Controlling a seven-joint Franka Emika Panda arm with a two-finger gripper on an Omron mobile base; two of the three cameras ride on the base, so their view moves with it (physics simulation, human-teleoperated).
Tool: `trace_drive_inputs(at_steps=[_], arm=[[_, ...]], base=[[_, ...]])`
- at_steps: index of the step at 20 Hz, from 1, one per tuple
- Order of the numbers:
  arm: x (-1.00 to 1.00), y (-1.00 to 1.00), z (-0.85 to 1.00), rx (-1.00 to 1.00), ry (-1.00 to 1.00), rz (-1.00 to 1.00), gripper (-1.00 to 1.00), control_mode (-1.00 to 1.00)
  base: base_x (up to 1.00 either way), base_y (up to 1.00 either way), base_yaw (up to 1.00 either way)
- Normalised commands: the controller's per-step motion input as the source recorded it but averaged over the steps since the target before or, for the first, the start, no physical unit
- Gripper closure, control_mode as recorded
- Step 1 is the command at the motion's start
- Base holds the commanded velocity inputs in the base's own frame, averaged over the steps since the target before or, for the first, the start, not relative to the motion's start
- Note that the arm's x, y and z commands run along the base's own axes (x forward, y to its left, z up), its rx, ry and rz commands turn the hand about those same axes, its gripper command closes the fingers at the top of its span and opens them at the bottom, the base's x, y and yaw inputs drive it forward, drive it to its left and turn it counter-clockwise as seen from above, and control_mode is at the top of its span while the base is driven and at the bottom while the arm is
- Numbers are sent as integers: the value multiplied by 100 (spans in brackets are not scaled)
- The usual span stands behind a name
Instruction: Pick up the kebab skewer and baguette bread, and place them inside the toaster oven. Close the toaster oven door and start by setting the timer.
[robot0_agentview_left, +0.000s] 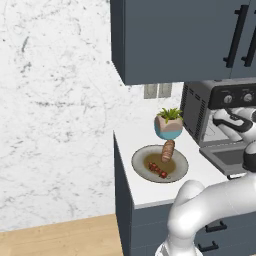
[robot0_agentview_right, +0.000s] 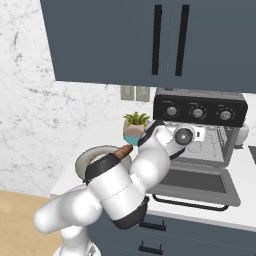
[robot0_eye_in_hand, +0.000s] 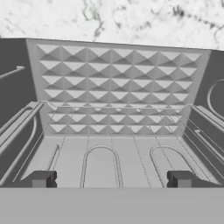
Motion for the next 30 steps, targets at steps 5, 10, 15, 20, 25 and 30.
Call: trace_drive_inputs(at_steps=[5, 10, 15, 20, 25, 30], arm=[[0, 0, -15, 0, 2, 0, -100, -100], [0, 0, -13, 0, 5, 0, -100, -100], [0, 0, -5, 0, 4, 0, -100, -100], [0, 0, -9, 0, 5, 0, -100, -100], [0, 0, -20, 0, 6, 0, -100, -100], [-23, 0, -49, 0, 2, 0, -100, -100]], base=[[0, 0, 0], [0, 0, 0], [0, 0, 0], [0, 0, 0], [0, 0, 0], [0, 0, 0]])
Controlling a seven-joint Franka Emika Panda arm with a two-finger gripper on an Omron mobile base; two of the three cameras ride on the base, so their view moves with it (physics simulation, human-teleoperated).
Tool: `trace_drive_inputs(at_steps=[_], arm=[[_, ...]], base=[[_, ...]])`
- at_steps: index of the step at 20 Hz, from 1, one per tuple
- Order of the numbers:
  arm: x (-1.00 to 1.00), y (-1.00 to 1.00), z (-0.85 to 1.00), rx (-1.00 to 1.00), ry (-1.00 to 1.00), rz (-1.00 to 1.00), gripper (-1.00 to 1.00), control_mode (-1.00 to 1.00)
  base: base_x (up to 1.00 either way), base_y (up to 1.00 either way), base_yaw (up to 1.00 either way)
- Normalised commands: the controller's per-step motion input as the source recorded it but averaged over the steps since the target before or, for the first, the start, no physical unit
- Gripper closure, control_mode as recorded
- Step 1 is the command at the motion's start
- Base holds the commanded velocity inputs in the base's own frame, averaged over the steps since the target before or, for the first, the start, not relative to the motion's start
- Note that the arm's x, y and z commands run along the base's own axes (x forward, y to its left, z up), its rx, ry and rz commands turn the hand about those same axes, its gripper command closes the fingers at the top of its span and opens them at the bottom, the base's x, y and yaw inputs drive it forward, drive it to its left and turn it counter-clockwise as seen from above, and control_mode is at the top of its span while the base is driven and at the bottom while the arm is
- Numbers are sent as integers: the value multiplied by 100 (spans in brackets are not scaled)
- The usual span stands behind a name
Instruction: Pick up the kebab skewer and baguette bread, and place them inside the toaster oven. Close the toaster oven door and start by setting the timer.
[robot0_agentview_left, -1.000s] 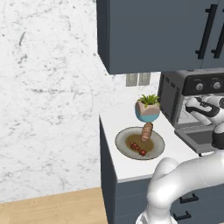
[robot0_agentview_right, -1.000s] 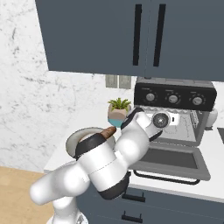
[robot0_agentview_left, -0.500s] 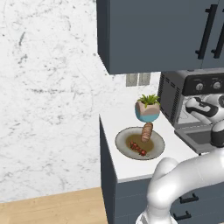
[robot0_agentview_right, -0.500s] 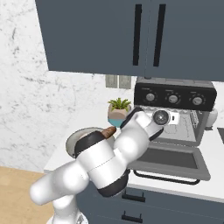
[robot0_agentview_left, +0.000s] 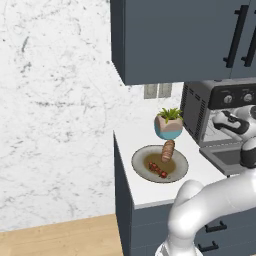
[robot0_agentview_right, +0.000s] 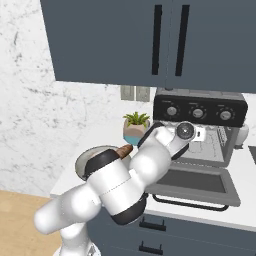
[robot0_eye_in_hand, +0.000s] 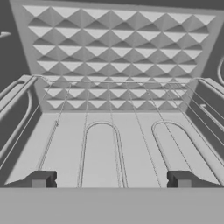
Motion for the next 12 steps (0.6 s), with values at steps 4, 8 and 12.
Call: trace_drive_inputs(at_steps=[4, 8, 12], arm=[[-42, 0, -65, 0, 0, 0, -100, -100], [-54, 0, -69, 0, 0, 0, -100, -100], [-58, 0, -66, 0, 2, 0, -100, -100]], base=[[0, 0, 0], [0, 0, 0], [0, 0, 0]])
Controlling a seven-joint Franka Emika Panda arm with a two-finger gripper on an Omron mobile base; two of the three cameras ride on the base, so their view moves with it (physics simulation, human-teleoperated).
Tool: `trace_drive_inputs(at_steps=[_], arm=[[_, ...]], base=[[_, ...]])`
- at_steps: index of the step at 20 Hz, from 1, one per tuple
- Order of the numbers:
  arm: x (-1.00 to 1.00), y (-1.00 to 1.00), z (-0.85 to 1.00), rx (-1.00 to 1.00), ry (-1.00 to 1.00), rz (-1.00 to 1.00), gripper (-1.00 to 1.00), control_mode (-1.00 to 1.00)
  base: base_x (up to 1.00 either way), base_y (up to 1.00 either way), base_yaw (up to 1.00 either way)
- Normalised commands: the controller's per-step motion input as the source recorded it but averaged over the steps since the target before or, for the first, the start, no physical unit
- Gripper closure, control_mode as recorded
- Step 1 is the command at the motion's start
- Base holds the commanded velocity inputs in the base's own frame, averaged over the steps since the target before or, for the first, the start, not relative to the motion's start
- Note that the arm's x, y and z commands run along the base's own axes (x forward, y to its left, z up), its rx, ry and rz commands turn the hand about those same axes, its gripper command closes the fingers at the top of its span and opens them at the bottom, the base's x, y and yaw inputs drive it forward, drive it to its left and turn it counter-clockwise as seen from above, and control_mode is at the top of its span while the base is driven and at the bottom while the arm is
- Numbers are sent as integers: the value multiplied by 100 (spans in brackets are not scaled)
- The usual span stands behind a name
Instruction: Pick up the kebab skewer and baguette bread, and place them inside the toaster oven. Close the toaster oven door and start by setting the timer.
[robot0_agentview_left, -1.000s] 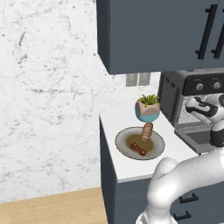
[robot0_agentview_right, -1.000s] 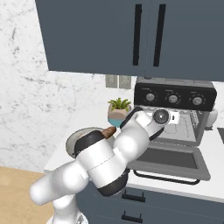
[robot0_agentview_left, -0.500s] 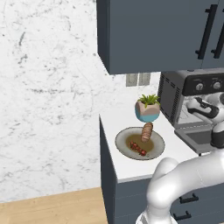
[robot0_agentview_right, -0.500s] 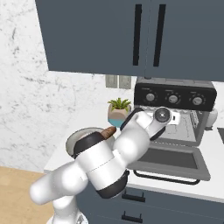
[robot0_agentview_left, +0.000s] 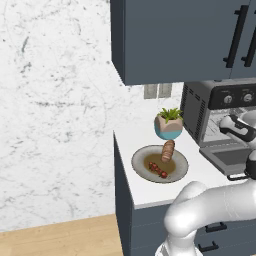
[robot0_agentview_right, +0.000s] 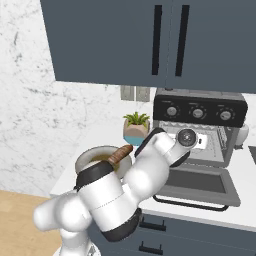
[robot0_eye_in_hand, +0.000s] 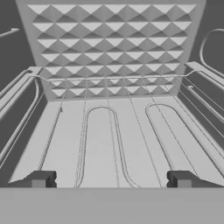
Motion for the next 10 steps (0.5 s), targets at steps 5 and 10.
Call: trace_drive_inputs(at_steps=[5, 10], arm=[[-56, 0, -57, 0, 6, 0, -100, -100], [-57, 0, -55, 0, 7, 0, -100, -100]], base=[[0, 0, 0], [0, 0, 0]])
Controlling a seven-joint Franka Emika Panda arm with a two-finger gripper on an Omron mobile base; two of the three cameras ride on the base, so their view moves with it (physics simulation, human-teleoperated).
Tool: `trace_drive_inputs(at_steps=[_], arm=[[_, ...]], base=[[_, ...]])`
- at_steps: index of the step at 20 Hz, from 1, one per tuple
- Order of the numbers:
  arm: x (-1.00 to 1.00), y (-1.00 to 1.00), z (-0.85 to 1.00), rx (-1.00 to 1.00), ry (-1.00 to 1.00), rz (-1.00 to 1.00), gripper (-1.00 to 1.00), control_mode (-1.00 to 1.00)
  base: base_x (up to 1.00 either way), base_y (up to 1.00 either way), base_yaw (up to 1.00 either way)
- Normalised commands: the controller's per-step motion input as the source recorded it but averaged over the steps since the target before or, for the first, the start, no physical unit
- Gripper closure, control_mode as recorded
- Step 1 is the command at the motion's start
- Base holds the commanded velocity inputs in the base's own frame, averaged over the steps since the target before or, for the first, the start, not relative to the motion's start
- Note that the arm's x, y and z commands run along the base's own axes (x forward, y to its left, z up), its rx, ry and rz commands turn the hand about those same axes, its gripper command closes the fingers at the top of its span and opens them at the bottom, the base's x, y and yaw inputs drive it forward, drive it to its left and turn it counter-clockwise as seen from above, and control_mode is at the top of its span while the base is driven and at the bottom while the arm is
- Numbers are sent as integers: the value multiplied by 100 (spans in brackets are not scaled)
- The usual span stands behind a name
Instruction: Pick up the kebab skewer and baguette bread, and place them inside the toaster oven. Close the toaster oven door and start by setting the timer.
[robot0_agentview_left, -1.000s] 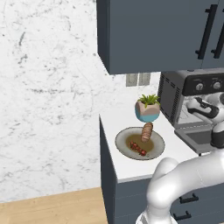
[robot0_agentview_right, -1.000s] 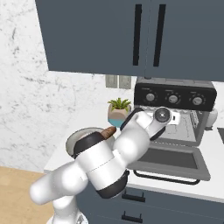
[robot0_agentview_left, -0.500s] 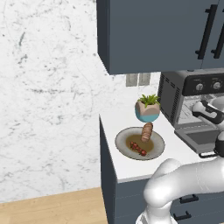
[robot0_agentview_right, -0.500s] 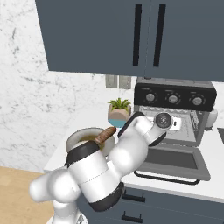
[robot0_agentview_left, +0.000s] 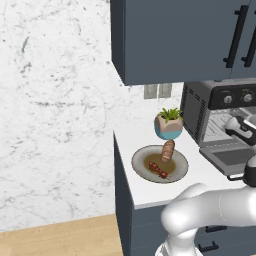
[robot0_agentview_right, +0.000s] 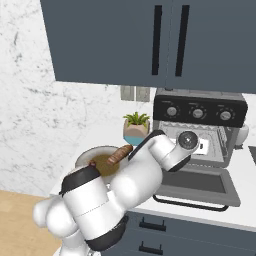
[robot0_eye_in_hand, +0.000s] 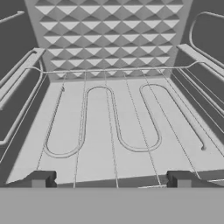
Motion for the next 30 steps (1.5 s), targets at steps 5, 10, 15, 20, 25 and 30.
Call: trace_drive_inputs(at_steps=[5, 10, 15, 20, 25, 30], arm=[[-61, 0, -60, 0, 9, 0, -100, -100], [-67, 0, -67, 0, 6, 0, -100, -100], [-75, 0, -62, 0, 5, 0, -100, -100], [-80, 0, -64, 1, 6, 0, -100, -100], [-72, 0, -46, 1, 6, 0, -100, -100], [-21, 0, 61, 7, 11, -3, -100, -100]], base=[[0, 0, 0], [0, 0, 0], [0, 0, 0], [0, 0, 0], [0, 0, 0], [0, 0, 0]])
